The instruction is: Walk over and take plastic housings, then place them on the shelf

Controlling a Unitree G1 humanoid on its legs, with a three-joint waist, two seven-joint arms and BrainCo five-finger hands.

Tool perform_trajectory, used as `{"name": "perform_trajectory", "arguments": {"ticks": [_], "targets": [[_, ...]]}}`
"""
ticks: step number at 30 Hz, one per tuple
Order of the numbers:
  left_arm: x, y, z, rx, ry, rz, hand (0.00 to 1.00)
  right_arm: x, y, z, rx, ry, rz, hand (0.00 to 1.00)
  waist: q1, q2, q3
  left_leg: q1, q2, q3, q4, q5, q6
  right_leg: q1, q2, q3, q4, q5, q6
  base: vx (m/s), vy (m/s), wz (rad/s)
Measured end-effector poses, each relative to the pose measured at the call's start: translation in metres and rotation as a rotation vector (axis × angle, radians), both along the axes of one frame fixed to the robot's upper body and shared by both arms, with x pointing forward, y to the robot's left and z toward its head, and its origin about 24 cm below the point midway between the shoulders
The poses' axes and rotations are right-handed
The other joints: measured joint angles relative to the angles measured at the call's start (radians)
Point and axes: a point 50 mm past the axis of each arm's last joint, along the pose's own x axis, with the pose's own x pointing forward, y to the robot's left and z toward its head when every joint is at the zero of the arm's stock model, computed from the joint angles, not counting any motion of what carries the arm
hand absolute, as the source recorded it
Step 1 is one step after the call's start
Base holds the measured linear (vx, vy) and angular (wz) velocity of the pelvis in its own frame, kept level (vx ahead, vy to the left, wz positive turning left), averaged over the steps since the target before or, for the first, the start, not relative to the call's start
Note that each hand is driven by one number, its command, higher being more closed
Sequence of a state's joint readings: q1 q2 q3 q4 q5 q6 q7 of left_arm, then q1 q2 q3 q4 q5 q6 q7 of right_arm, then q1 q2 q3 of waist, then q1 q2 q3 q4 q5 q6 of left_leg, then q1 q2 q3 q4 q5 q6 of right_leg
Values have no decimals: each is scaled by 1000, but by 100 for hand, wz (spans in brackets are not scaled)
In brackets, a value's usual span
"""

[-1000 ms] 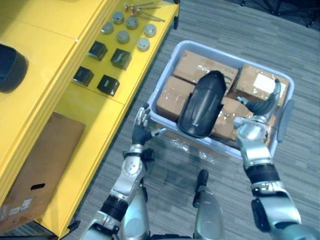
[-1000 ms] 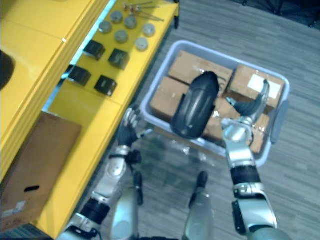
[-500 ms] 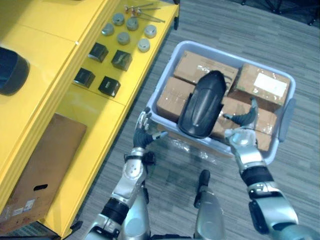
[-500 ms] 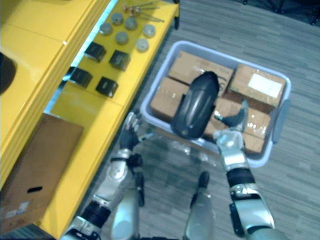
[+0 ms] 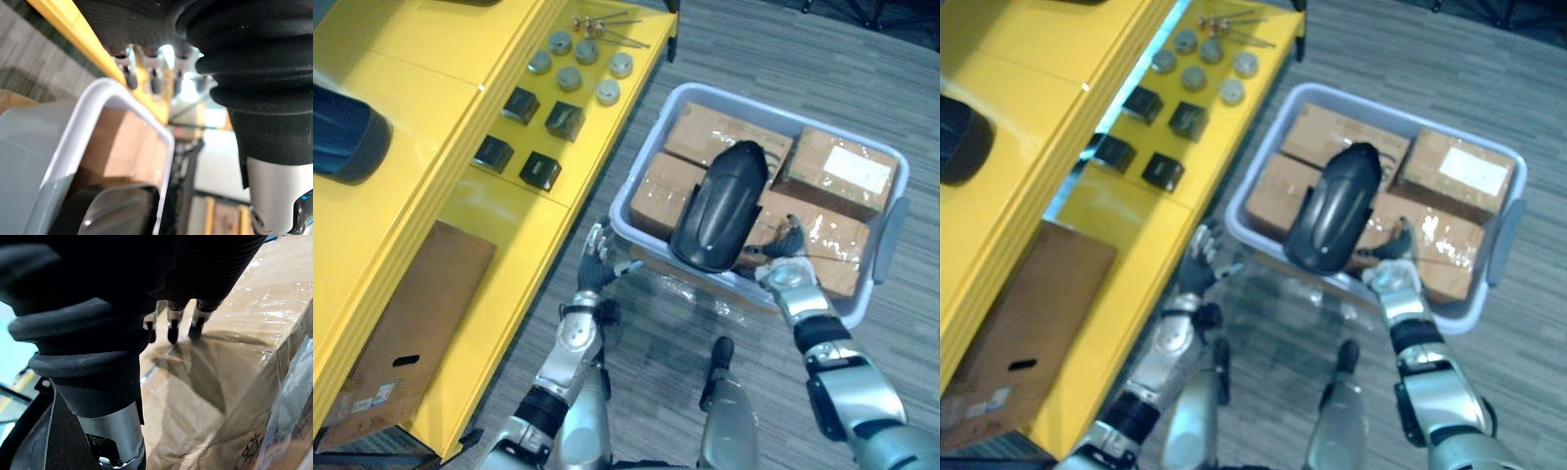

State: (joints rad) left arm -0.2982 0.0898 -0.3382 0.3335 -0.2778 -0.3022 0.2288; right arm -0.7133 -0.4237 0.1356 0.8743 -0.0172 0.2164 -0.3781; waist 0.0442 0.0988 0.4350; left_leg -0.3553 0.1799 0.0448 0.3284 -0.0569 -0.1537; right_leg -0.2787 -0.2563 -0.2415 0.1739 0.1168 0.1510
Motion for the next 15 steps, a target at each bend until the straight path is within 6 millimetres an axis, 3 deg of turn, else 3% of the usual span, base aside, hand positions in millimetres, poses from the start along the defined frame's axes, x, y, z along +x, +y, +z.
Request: {"name": "perform_trajectory", "arguments": {"ticks": [6, 10, 15], "targets": [[-2, -13, 0, -14, 5, -40, 0, 0, -8, 7, -61, -16, -92, 0, 6, 33, 1, -13, -1, -10, 14, 0, 0, 0, 0, -7, 1, 0, 0, 1, 5, 2], [-4, -21, 0, -34, 8, -50, 0, -1, -10, 17, 8, -149, -217, 0, 11, 47, 4, -13, -2, -10, 15, 0, 0, -1, -1, -7, 1, 1, 1, 0, 0, 0], [-5, -22, 0, -48, 15, -29, 0, -1, 2, 68, 37, -485, -233, 0, -4, 58, 8, -12, -2, -4, 14, 0, 0, -4, -1, -2, 1, 1, 2, 11, 5, -2]]}}
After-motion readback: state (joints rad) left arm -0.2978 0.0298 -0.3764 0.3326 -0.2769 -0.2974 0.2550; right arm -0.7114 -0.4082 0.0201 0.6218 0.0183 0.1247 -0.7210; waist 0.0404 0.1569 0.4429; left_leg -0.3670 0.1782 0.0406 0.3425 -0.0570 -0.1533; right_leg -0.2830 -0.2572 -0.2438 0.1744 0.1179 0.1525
